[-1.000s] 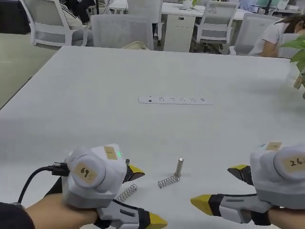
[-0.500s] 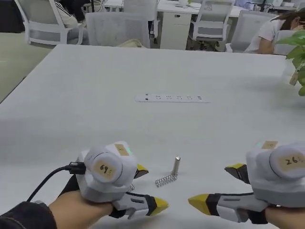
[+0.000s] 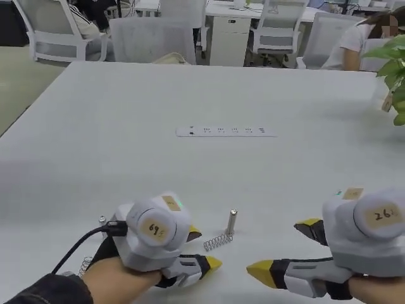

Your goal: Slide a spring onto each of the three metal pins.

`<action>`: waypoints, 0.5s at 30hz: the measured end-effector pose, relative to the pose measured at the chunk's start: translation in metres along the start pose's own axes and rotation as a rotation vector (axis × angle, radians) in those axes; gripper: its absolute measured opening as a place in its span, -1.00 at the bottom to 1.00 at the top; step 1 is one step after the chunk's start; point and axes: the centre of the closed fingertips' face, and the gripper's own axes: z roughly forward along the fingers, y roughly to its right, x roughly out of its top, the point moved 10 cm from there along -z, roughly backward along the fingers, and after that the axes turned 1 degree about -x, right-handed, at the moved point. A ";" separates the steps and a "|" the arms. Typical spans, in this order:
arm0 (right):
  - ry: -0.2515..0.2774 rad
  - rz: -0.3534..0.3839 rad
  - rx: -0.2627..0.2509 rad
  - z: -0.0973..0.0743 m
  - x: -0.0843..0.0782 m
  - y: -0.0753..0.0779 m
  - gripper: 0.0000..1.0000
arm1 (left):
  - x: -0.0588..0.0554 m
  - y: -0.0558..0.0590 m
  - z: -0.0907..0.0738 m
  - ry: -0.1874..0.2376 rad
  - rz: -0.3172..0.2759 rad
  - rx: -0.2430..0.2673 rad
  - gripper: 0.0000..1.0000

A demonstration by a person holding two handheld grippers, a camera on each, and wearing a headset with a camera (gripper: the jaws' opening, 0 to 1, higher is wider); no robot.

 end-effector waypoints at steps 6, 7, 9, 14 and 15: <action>-0.006 -0.002 0.006 0.001 -0.001 -0.001 0.39 | -0.001 -0.002 0.004 -0.016 -0.007 0.018 -0.51; -0.007 -0.003 0.006 0.001 -0.001 -0.001 0.39 | -0.001 -0.002 0.004 -0.016 -0.007 0.019 -0.52; -0.007 -0.002 0.006 0.001 -0.001 -0.001 0.39 | -0.001 -0.003 0.005 -0.013 -0.006 0.025 -0.55; -0.007 0.005 0.004 0.002 -0.002 0.001 0.38 | -0.002 -0.005 0.008 -0.021 -0.002 0.030 -0.63; -0.007 0.005 0.005 0.002 -0.002 0.001 0.38 | -0.002 -0.004 0.008 -0.022 -0.001 0.028 -0.65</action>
